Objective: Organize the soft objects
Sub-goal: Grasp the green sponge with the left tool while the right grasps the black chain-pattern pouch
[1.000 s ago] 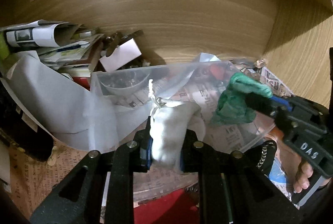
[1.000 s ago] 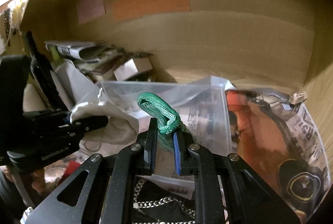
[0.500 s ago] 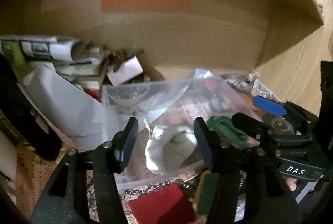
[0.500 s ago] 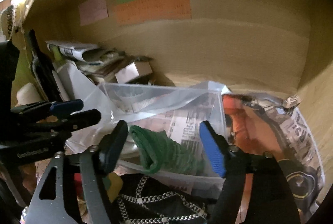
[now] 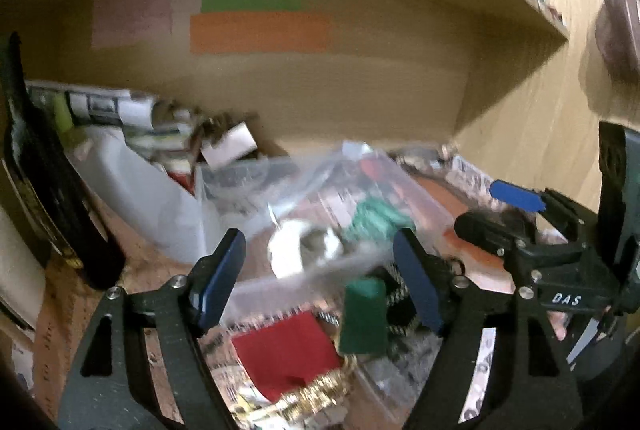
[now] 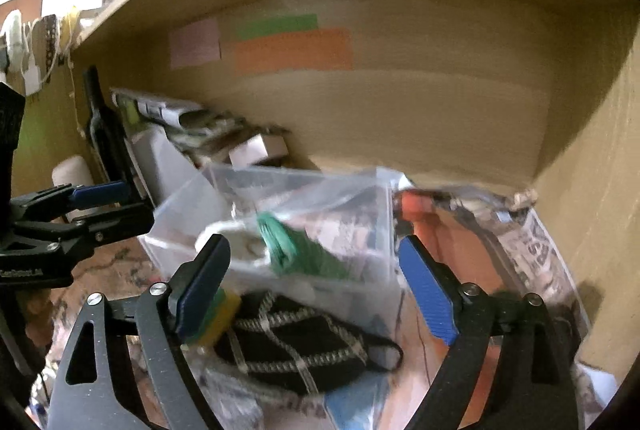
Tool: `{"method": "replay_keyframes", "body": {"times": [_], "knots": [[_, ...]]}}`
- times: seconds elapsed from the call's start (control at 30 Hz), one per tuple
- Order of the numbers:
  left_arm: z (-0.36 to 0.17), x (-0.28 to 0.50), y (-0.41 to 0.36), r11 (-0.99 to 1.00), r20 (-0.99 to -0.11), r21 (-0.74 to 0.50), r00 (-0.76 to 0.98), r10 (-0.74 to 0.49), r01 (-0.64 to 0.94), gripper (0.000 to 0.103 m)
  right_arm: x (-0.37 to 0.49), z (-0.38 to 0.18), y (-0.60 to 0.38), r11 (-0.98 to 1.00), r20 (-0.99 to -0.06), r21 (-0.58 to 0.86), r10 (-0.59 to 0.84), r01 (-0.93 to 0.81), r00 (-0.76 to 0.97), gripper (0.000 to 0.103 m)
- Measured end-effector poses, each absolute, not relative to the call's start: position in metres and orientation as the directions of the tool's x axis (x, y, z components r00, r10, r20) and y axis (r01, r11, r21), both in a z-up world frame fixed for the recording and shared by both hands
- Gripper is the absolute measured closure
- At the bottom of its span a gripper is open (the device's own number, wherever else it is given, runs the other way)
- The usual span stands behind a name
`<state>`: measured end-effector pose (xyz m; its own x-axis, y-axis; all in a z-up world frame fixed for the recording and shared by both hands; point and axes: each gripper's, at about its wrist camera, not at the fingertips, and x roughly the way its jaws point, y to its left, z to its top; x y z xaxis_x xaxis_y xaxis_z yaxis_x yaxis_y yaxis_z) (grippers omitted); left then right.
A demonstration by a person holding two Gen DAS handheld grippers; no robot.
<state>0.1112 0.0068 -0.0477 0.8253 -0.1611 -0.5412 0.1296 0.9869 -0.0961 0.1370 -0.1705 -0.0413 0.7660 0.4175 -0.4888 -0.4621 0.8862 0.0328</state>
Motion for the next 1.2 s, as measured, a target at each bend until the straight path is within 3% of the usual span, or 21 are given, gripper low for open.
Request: {"method": "replay_keyframes", "body": {"times": [0.33,0.5,0.57,0.67,0.73,0.8,1.0,1.2], "knots": [[-0.106,0.119,-0.021,0.977,-0.67,-0.103,0.712,-0.208,0.188,0.027,0.144,-0.091,-0.178,0.878,-0.63,0.078,0.41,-0.472,0.659,0.018],[-0.116,0.127,-0.026,0.975,-0.693,-0.111,0.688,-0.215,0.193,0.037,0.154,-0.104,-0.175,0.872,-0.667,0.104,0.418,-0.479,0.616,0.019],[-0.118,0.13,-0.027,0.974,-0.698,-0.119,0.681,-0.221,0.193,0.045,0.159,-0.107,-0.175,0.867,-0.676,0.127,0.431,-0.481,0.598,0.025],[-0.12,0.133,-0.027,0.972,-0.705,-0.129,0.671,-0.23,0.197,0.058,0.161,-0.111,-0.173,0.859,-0.687,0.142,0.443,-0.492,0.577,0.042],[-0.122,0.135,-0.028,0.97,-0.71,-0.135,0.664,-0.236,0.2,0.067,0.162,-0.113,-0.172,0.855,-0.693,0.147,0.448,-0.498,0.565,0.065],[-0.122,0.134,-0.027,0.972,-0.704,-0.135,0.672,-0.229,0.19,0.067,0.161,-0.114,-0.171,0.853,-0.695,0.15,0.451,-0.5,0.56,0.073],[-0.112,0.125,-0.023,0.975,-0.677,-0.127,0.702,-0.219,0.182,0.068,0.15,-0.106,-0.171,0.844,-0.661,0.127,0.464,-0.521,0.589,0.086],[-0.091,0.11,-0.017,0.979,-0.627,-0.113,0.752,-0.204,0.171,0.068,0.137,-0.094,-0.173,0.839,-0.624,0.116,0.478,-0.532,0.618,0.088]]}}
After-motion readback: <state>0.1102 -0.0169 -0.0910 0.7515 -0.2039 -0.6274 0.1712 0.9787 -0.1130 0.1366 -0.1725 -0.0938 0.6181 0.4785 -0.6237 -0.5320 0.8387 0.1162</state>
